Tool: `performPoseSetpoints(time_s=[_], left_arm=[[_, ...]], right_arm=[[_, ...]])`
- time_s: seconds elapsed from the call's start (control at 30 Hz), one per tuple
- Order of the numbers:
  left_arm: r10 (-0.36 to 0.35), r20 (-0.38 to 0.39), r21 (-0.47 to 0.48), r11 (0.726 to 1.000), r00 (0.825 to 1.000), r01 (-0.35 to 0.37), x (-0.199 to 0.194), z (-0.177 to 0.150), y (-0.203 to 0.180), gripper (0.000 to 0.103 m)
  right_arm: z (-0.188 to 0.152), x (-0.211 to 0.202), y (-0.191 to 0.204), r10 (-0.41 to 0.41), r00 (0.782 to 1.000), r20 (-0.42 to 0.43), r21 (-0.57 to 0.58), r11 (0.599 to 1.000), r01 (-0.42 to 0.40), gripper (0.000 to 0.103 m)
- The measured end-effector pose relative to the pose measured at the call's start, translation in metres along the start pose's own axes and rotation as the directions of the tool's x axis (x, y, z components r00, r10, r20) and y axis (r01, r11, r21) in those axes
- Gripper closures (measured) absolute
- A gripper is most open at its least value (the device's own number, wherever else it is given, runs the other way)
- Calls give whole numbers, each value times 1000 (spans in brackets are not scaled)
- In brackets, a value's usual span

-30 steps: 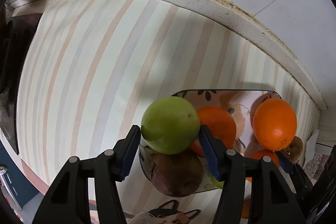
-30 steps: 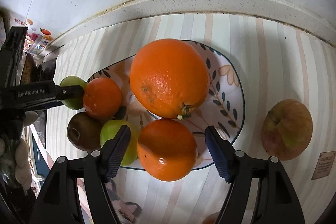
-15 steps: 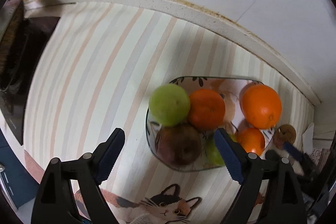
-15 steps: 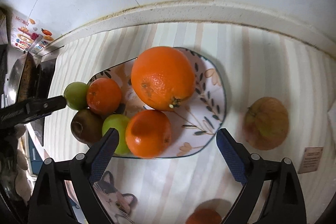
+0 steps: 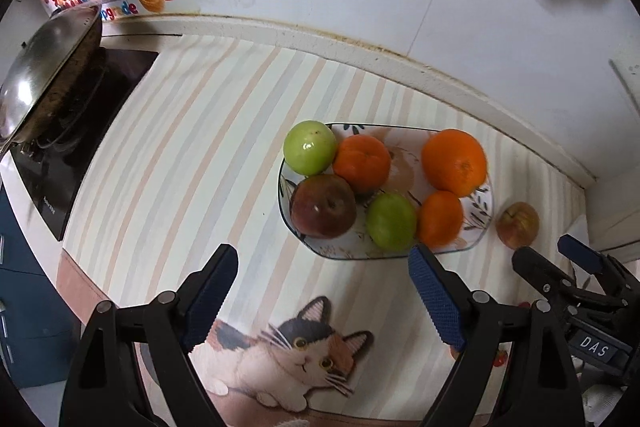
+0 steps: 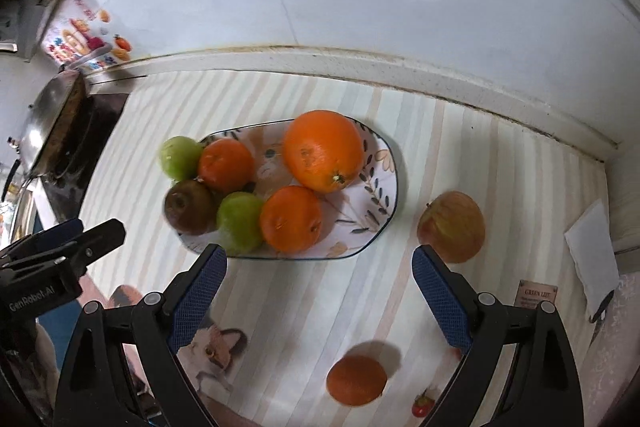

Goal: Organize fruits
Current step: 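Withdraw both tools from the plate, then grasp the small orange with the left tool while the right tool grasps the pinkish apple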

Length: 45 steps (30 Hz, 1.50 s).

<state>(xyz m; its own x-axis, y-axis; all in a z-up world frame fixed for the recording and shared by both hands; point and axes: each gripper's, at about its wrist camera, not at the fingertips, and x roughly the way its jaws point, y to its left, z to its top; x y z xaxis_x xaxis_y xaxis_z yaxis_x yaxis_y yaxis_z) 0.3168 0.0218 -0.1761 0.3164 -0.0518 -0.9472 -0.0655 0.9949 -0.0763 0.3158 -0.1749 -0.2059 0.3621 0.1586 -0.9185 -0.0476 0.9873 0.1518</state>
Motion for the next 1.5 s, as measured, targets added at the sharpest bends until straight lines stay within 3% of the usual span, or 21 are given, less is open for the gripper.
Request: performPoseSetpoints(time_s=[0.47,0.97,1.1,1.3,1.5], left_arm=[[-5,108,43,999,994,0,-68,-44,-8,16],[-24,154,49,999,988,17,-101,-63,-19,16],[-24,121,69,997,992,15,-87,-64,-32,16],[-33,0,146,989,999,33,-38,-70,-74,16],[-56,-188,227,969,981,99,33,-79,-134,16]], right_arm=[[-37,-68,17,21,996,82,-33,999,-18,7],[-59,-124,17,73,984,165,-12,997,-72,7],[-61,-121,-10,86,983,160,55,994,-96,7],[-74,-97,-78,36,994,100,199,978,-55,7],[-98,-56,-147,17,1000,25,330,944,-25,7]])
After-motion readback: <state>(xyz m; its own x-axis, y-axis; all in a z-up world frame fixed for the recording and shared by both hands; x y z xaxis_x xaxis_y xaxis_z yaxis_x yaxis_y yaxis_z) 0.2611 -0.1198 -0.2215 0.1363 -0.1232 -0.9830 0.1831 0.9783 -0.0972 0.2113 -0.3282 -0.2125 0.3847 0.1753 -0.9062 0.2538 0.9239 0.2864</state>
